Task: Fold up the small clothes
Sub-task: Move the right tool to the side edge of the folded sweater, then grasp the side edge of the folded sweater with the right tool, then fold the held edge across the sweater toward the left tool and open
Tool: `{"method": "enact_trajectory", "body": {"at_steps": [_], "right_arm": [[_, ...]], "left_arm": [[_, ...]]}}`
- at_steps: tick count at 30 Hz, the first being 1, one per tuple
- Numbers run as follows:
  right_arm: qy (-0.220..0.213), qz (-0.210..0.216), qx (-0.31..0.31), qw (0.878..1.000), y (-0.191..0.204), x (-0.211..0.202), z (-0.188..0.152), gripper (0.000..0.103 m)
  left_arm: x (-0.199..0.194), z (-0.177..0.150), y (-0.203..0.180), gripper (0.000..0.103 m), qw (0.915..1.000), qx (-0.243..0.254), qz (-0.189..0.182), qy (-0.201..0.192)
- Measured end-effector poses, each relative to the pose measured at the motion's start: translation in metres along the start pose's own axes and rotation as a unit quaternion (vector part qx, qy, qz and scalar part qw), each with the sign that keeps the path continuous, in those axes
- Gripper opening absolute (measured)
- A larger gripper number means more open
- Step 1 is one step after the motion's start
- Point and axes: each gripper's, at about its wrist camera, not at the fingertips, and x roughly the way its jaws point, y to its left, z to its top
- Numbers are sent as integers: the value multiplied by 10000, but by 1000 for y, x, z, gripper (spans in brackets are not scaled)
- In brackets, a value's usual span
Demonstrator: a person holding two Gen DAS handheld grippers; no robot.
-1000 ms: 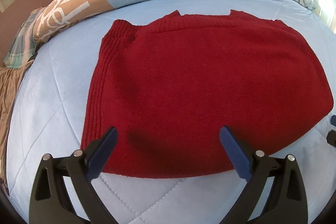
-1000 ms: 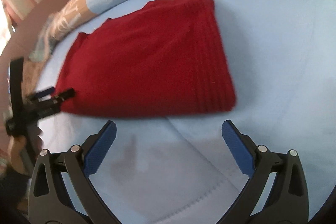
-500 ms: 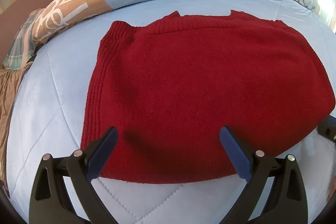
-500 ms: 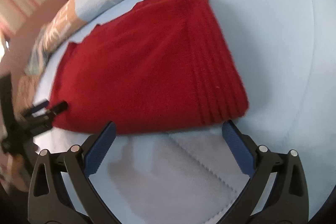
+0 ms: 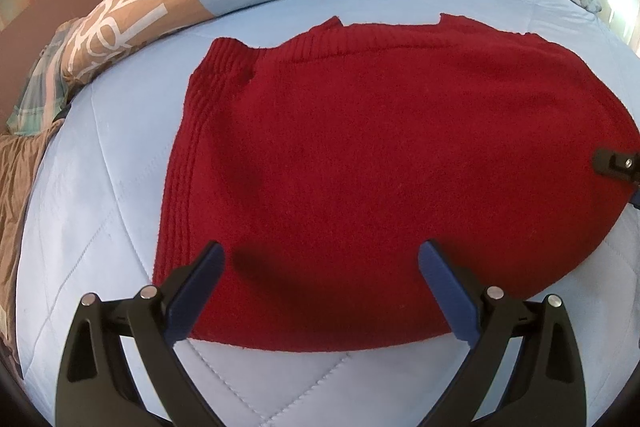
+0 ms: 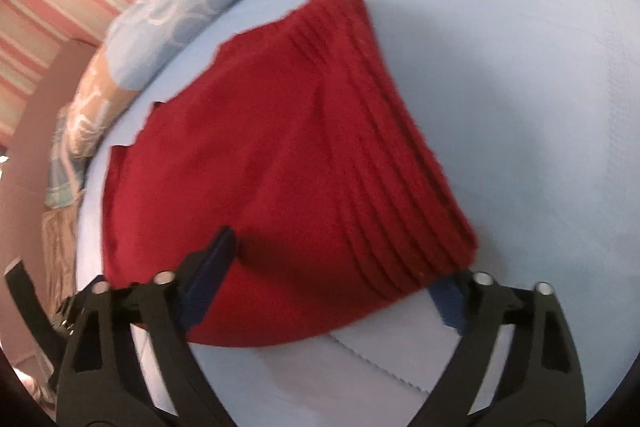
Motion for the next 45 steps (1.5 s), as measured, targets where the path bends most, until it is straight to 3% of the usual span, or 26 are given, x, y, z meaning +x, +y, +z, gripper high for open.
{"method": "enact_trajectory", "body": {"at_steps": [6, 8, 11, 14, 16, 19, 25, 35, 45], "right_arm": [[178, -140, 406, 9989, -6, -6, -3, 82], [103, -15, 477, 9988, -5, -2, 0, 90], [-114, 76, 604, 9981, -5, 5, 8, 90], [-196, 102, 688, 9974, 0, 11, 18, 77], [-205, 169, 651, 9975, 4, 12, 20, 57], [-286, 139, 475, 9984, 11, 14, 17, 44], [-572, -7, -58, 9983, 26, 9, 11, 31], [-1145, -742, -1493, 9793, 72, -10, -3, 29], [-1198, -957, -1611, 9750, 83, -8, -3, 29]], "left_arm": [[0, 0, 0, 98, 10000, 4, -19, 12], [0, 0, 1, 98, 10000, 12, -26, 12], [-1, 0, 0, 98, 10000, 36, 12, -5], [-1, -1, 1, 98, 10000, 6, 10, 10], [0, -2, 1, 98, 10000, -13, 7, 30], [1, -2, 1, 98, 10000, -23, 8, 55], [1, 0, 2, 98, 10000, -32, 21, 65], [20, 1, 10, 101, 9985, -363, -124, 380], [23, 0, 8, 102, 9985, -362, -6, 415]]}}
